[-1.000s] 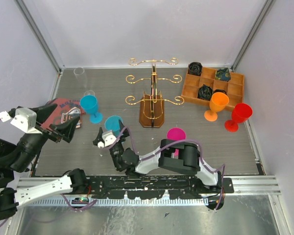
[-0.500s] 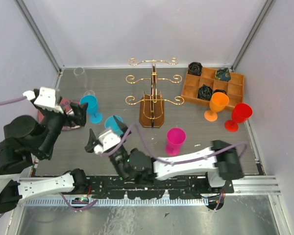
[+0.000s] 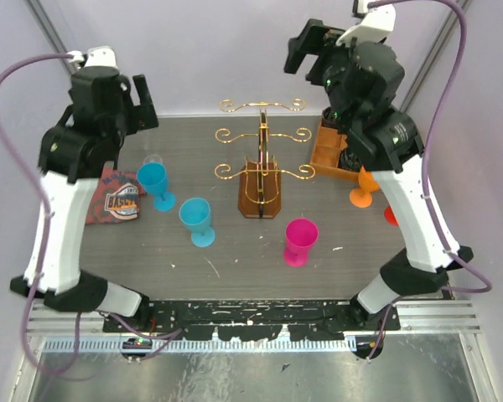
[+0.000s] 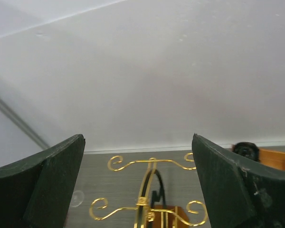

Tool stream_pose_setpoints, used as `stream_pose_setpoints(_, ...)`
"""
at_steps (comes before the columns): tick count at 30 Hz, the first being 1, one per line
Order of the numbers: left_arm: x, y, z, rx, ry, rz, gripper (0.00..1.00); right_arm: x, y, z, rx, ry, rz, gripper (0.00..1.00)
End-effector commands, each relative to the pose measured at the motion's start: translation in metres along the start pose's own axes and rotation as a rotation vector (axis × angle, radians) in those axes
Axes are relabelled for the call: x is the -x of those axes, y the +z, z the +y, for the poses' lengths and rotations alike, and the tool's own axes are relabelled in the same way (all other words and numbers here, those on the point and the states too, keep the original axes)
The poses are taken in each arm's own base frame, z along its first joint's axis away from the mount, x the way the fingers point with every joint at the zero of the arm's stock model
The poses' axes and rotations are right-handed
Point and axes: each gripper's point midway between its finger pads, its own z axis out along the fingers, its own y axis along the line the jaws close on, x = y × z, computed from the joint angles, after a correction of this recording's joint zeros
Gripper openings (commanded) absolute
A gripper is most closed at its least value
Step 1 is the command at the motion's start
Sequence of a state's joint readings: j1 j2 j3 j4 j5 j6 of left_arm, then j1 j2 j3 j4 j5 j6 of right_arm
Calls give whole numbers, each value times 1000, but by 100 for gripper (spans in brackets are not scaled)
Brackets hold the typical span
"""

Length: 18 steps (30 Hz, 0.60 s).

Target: Take the wine glass off the wine glass rack

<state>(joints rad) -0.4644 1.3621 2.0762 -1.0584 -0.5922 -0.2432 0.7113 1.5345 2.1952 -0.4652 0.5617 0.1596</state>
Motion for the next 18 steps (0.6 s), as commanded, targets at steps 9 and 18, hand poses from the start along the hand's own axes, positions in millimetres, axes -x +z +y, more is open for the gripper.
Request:
stream_pose_setpoints(9,-68,97,23,-47,-229,374,96,-148,44,-176,-169,104,572,100)
stream_pose_setpoints(18,-88,96,27,-46,-199,405,99,-155,32,-190,-206,54,554,100)
